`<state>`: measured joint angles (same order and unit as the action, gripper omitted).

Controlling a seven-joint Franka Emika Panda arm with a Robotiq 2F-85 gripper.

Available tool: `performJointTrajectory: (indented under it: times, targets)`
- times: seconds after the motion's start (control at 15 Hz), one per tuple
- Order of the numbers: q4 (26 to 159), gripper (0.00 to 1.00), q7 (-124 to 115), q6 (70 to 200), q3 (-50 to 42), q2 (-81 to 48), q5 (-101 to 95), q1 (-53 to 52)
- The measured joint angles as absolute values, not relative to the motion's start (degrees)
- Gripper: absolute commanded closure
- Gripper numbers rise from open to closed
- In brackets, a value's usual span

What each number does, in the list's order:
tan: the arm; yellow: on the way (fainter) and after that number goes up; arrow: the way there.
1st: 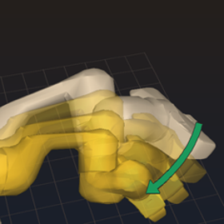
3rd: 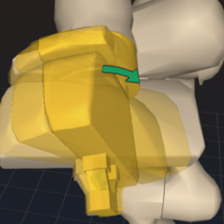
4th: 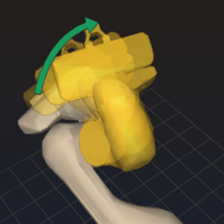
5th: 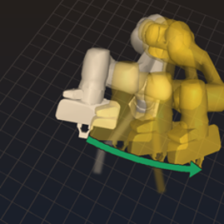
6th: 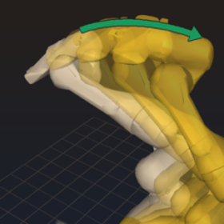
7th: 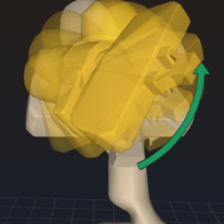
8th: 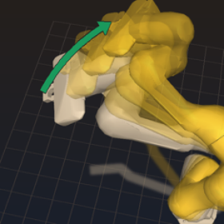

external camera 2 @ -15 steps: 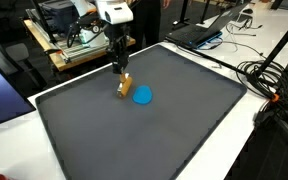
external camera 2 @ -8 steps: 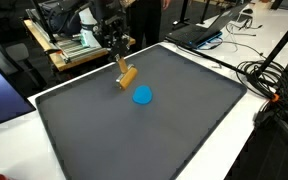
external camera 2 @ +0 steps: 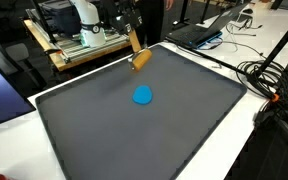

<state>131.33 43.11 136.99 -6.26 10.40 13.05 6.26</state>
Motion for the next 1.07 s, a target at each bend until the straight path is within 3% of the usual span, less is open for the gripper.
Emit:
performJointTrajectory:
  times: [1.07]
  targets:
    - [126.1, 0.78, 8.9, 130.1, 10.4, 13.1, -21.4, -2.9]
